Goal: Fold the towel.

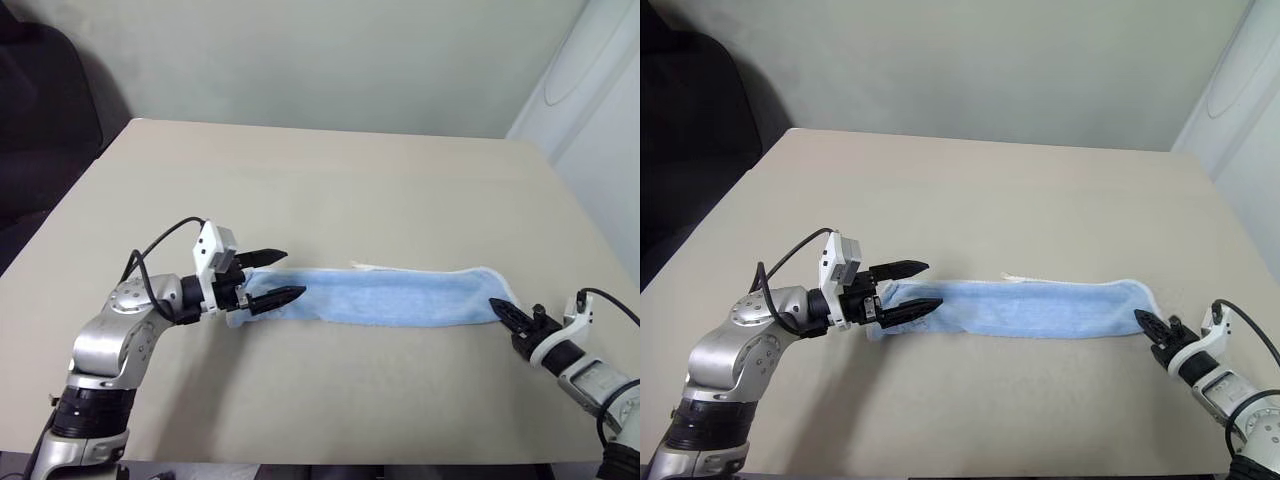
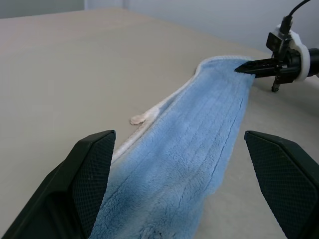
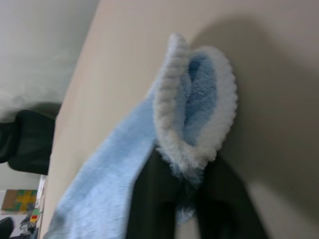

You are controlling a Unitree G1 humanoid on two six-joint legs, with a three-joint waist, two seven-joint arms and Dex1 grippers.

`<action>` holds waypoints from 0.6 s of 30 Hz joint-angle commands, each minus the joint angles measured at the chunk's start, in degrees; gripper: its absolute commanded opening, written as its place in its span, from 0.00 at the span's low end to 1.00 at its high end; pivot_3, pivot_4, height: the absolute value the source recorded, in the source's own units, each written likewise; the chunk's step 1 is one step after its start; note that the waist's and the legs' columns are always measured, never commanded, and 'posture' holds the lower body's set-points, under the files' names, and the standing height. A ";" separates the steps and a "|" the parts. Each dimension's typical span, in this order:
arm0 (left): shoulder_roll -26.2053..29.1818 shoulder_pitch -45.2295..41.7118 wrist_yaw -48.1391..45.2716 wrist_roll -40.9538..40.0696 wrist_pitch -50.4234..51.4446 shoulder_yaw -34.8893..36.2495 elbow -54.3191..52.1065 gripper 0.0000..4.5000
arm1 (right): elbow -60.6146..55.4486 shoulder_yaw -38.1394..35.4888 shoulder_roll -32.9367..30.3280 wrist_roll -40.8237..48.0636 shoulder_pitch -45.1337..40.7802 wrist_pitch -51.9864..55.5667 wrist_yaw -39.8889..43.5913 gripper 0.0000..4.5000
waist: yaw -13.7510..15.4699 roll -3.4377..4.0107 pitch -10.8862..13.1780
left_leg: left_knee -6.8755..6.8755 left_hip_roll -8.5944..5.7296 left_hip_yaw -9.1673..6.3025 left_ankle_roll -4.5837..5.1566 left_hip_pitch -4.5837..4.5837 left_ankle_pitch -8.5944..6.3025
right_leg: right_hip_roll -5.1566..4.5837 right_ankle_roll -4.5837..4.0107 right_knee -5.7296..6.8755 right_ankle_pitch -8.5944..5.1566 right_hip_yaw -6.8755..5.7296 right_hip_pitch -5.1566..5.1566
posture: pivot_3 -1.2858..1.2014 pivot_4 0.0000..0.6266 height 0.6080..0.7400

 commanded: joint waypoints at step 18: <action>-1.39 -0.06 0.69 0.25 -1.29 -0.42 -0.83 1.00 | -13.00 9.89 -30.37 -10.64 0.18 -7.76 20.06 0.00 | 0.52 0.40 0.07 | -0.04 0.07 0.03 0.00 -0.13 0.00 | 0.01 0.38 0.02 -0.23 -0.04 -0.09 | 0.52 0.24 1.00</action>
